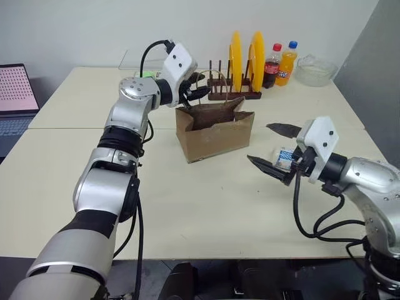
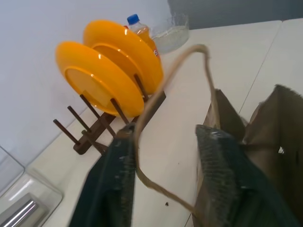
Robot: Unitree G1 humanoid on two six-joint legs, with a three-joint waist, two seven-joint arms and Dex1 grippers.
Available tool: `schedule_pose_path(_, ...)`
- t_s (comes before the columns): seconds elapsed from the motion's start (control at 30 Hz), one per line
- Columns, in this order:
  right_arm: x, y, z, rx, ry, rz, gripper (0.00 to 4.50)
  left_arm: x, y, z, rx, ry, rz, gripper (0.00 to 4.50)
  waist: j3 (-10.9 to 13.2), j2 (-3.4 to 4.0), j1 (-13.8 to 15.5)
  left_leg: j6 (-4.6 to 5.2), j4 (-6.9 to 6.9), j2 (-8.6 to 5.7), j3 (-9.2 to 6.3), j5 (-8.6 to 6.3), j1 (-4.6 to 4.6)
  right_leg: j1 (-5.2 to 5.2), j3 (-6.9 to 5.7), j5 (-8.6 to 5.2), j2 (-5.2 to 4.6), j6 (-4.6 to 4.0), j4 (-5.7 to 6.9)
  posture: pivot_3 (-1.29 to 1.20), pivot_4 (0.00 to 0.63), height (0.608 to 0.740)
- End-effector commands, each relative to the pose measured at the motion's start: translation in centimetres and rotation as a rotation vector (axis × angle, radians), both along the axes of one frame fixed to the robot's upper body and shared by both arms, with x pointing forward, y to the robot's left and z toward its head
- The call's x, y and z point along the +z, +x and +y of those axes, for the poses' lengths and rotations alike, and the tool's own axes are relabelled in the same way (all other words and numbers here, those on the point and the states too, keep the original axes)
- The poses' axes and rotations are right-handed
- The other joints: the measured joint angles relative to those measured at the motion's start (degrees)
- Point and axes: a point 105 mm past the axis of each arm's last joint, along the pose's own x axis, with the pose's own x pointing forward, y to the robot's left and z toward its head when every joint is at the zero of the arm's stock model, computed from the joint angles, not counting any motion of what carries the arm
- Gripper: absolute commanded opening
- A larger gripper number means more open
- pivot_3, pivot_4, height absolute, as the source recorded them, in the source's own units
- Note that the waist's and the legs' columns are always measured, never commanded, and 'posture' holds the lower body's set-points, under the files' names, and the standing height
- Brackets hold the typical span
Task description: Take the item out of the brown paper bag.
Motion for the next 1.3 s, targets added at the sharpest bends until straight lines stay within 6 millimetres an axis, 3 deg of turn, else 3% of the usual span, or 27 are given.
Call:
schedule_pose_path(0.03,0.6,-0.8,1.0,0.001,0.043,-0.07,4.5,1.5,-1.0,1.3,-0.008,-0.026,-0.043,3.19,0.0,0.0,-0.1,0.0,-0.02,0.01,-0.01,0.0,0.01,0.0,0.0,0.0,0.01,0.0,0.0,0.0,0.15,0.74)
schedule_pose_path(0.17,0.7,-0.7,1.4,-0.01,0.089,-0.088,4.5,1.7,-2.2,2.5,0.004,-0.049,-0.05,4.39,0.0,0.0,-0.1,0.01,0.01,0.01,-0.01,0.0,0.0,-0.01,0.0,0.0,0.0,0.0,0.02,0.0,0.15,0.74)
schedule_pose_path(0.2,0.7,-0.7,1.5,-0.014,0.102,-0.094,4.5,1.9,-2.9,3.2,0.004,-0.072,-0.055,4.46,0.0,0.0,-0.1,0.01,0.02,0.01,-0.02,0.0,0.0,0.0,0.0,0.0,0.0,-0.01,0.02,0.0,0.15,0.74)
schedule_pose_path(0.4,0.1,-0.4,1.3,-0.033,0.136,-0.109,4.5,1.9,-7.1,5.6,0.014,-0.162,-0.058,4.46,0.0,0.01,-0.5,0.0,-0.01,0.04,-0.04,0.0,0.04,-0.01,0.02,0.0,0.02,-0.02,0.05,0.0,0.15,0.74)
schedule_pose_path(0.53,0.0,-0.1,0.9,-0.047,0.139,-0.12,4.5,0.0,-8.4,7.6,0.112,-0.191,-0.017,4.46,0.0,0.0,-0.5,0.01,0.0,0.03,-0.05,-0.01,0.12,0.09,0.01,-0.01,0.0,-0.01,0.06,0.0,0.15,0.74)
schedule_pose_path(0.67,-0.1,0.3,0.6,-0.066,0.147,-0.127,4.5,-2.4,-8.7,10.1,0.267,-0.174,-0.01,4.46,0.0,0.0,-0.5,0.02,-0.05,0.03,-0.01,-0.01,0.45,0.32,0.05,-0.17,0.01,0.25,0.04,0.0,0.15,0.74)
schedule_pose_path(0.8,-0.1,0.6,1.0,-0.059,0.155,-0.132,4.5,-4.0,-9.3,10.3,0.287,-0.133,-0.025,4.46,0.0,0.0,-0.2,0.03,-0.07,0.04,-0.01,-0.02,0.47,0.32,0.05,-0.16,0.01,0.25,0.06,0.0,0.15,0.74)
schedule_pose_path(1.17,-0.7,0.8,1.5,-0.054,0.099,-0.163,4.5,-6.5,-8.3,14.6,0.58,-0.181,0.038,4.46,0.0,-0.01,0.1,0.04,-0.08,0.04,0.0,-0.02,0.47,0.31,0.06,-0.16,0.0,0.25,0.06,0.0,0.15,0.74)
schedule_pose_path(1.3,-0.9,0.7,1.6,-0.058,0.096,-0.171,4.5,-6.3,-8.1,15.1,0.647,-0.218,0.019,4.46,0.0,-0.01,0.1,0.04,-0.08,0.04,-0.01,-0.03,0.46,0.31,0.05,-0.16,0.0,0.25,0.04,0.0,0.15,0.74)
